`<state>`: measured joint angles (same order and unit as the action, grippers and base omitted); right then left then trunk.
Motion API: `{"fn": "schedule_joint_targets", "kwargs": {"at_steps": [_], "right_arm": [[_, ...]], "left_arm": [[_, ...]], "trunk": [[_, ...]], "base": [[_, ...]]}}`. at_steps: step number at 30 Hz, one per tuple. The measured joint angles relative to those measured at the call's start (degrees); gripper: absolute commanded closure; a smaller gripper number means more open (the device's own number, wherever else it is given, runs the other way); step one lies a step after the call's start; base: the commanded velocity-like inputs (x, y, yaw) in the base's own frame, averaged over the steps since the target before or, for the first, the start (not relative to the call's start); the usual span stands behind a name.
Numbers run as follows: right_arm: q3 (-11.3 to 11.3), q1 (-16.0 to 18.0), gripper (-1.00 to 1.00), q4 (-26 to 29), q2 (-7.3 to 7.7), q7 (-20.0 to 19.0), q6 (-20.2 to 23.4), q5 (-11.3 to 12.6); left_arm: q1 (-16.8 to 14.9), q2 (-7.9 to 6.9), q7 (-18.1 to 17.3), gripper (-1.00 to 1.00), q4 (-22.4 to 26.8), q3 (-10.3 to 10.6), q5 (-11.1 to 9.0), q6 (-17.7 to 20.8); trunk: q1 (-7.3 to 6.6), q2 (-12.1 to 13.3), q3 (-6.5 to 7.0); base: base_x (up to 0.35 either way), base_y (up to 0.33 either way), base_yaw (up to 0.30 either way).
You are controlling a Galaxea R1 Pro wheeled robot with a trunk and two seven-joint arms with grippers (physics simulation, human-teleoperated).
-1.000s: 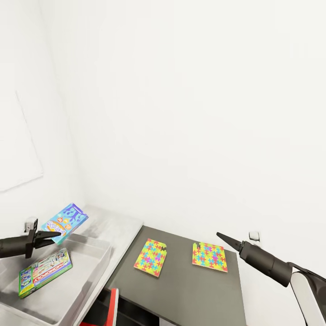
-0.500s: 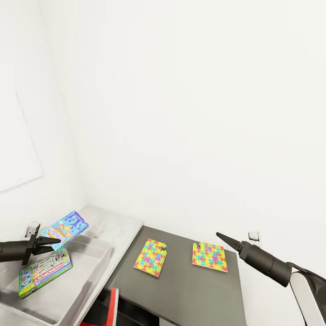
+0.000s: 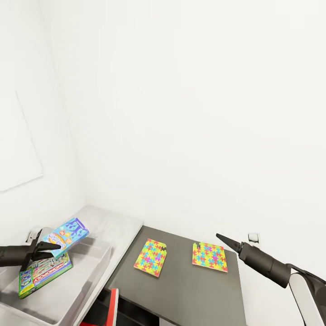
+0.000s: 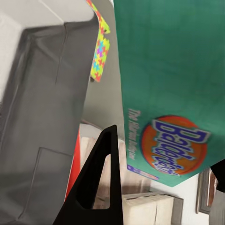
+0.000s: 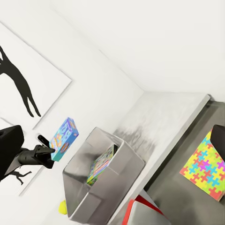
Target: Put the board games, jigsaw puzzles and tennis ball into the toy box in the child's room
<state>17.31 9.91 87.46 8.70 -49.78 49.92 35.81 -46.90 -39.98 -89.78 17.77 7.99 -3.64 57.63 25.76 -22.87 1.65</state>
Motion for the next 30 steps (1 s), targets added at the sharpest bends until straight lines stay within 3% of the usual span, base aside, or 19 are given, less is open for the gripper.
{"fn": "schedule_joint_targets", "kwargs": {"at_steps": [4, 7, 12, 30], "right_arm": [[0.0, 0.0, -1.0, -0.1, 0.0, 0.0, 0.0, 0.0], [0.1, 0.0, -1.0, -0.1, 0.0, 0.0, 0.1, 0.0], [0.2, 0.0, -1.0, -0.1, 0.0, 0.0, 0.1, 0.0], [0.2, 0.0, -1.0, -0.6, 0.0, 0.0, 0.0, 0.0]], "left_arm": [[0.0, 0.36, 0.7, 1.0, -1.3, -0.1, 0.0, -0.1], [0.0, 1.8, 2.6, 1.0, -2.3, -0.2, 0.0, -0.2], [0.0, 2.79, 4.7, 1.0, -2.6, -0.2, 0.0, -0.2], [0.0, 3.21, 10.5, 1.0, -5.2, -0.2, 0.0, -0.1]], "trunk": [[0.0, 0.0, 0.0], [0.0, 0.0, 0.0], [0.0, 0.0, 0.0], [0.0, 0.0, 0.0]], "base": [[0.0, 0.0, 0.0], [0.0, 0.0, 0.0], [0.0, 0.0, 0.0], [0.0, 0.0, 0.0]]}}
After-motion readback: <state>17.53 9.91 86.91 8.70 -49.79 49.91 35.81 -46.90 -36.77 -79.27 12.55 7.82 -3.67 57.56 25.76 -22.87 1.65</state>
